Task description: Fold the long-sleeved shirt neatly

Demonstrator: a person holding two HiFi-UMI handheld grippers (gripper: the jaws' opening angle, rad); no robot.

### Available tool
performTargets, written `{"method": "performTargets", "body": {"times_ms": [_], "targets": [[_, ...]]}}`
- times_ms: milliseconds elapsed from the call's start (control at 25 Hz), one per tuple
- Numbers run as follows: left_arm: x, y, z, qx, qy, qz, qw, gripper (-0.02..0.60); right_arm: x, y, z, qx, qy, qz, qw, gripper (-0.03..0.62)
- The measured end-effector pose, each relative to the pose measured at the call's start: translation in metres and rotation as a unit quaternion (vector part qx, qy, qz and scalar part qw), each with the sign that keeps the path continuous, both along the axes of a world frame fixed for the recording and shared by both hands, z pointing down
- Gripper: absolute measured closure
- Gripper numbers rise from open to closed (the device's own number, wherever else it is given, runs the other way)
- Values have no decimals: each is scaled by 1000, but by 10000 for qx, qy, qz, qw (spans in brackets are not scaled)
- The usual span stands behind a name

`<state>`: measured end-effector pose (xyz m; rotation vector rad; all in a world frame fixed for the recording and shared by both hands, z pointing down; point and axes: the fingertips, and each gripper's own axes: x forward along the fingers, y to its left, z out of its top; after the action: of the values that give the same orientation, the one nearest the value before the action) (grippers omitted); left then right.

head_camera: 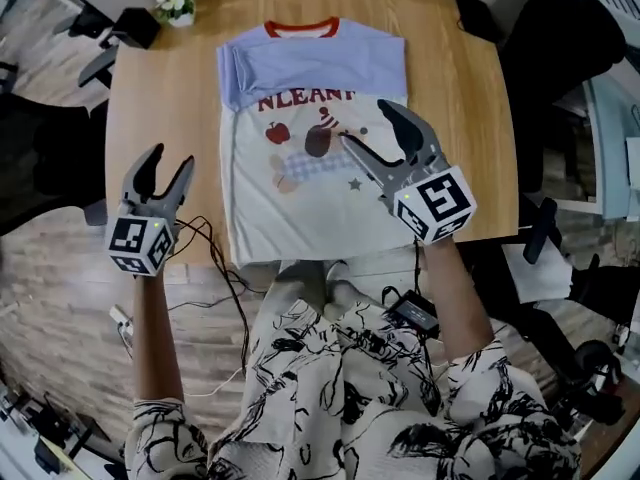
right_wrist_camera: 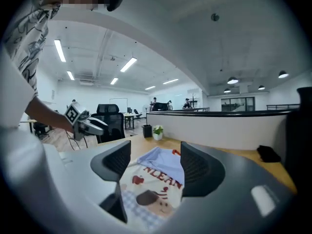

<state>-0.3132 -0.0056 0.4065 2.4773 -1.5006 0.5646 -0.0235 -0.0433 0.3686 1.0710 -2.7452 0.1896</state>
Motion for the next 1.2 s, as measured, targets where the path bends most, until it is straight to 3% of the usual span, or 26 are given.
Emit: {"method": "performTargets", "body": {"times_ms": [240, 480, 640, 840, 1000, 1200], "targets": [[-6, 121, 35, -379, 523, -912, 9937, 321, 154, 66, 28, -281, 282, 1010, 9941, 263], [9, 201, 82, -778, 703, -1251, 9866, 322, 232, 135, 119, -1246, 652, 1581, 9773, 265], [23, 232, 123, -1036, 665, -1331, 9834, 322, 247, 177, 192, -2021, 888, 1701, 9604, 299], [36, 256, 152, -1225, 639, -1443, 9798, 325, 239, 198, 246, -2675, 919, 1630, 9452, 391], [50, 263, 177, -1483, 777, -1344, 9767, 331, 236, 202, 252, -2790, 921, 1755, 9396, 560], [48, 260, 221, -1985, 1113, -1556, 9612, 361, 227, 218, 236, -2693, 840, 1673, 9447, 569]]}}
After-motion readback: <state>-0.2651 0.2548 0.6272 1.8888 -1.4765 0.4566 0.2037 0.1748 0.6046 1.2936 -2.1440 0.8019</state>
